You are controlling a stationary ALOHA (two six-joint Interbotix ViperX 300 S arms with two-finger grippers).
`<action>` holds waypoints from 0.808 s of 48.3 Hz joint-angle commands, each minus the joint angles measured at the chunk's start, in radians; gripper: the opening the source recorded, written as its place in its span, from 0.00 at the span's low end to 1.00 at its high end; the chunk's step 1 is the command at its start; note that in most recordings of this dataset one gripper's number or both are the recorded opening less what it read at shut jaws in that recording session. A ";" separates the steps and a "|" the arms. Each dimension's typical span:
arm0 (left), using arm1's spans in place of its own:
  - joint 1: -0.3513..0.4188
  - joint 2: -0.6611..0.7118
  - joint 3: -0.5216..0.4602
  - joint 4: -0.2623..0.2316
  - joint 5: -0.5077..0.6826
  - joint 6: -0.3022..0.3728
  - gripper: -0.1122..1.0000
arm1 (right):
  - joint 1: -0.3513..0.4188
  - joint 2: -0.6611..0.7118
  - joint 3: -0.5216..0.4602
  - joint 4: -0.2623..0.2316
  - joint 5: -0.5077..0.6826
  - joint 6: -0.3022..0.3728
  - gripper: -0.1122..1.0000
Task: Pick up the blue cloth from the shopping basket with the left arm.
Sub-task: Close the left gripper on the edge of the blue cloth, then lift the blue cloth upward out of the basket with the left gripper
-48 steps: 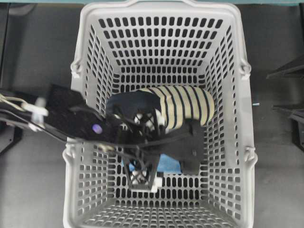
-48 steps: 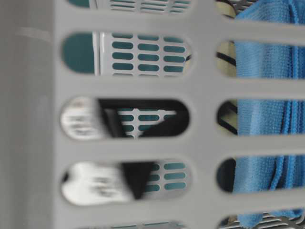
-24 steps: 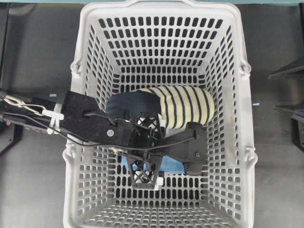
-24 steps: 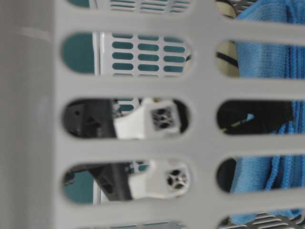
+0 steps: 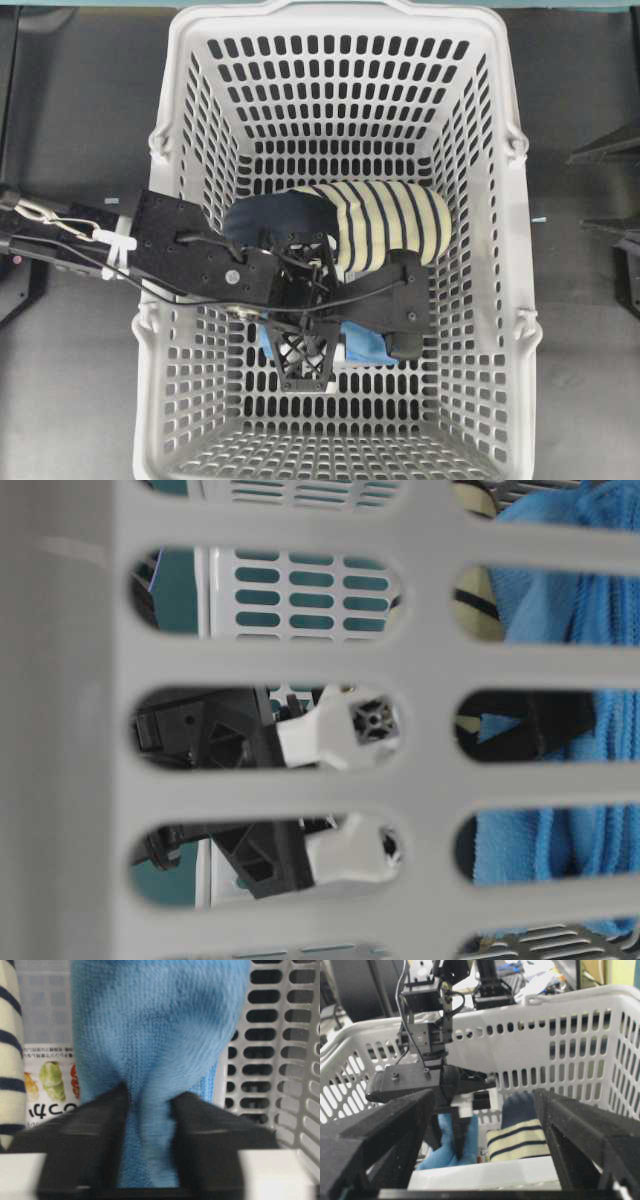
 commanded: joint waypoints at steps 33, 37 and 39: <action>-0.003 -0.215 -0.454 0.005 0.359 0.069 0.16 | 0.000 -0.026 -0.009 0.003 -0.017 -0.002 0.79; -0.006 -0.213 -0.541 0.005 0.434 0.067 0.16 | 0.002 -0.028 -0.009 0.003 -0.017 -0.002 0.79; -0.008 -0.213 -0.578 0.005 0.466 0.066 0.16 | 0.000 -0.028 -0.009 0.003 -0.017 -0.002 0.79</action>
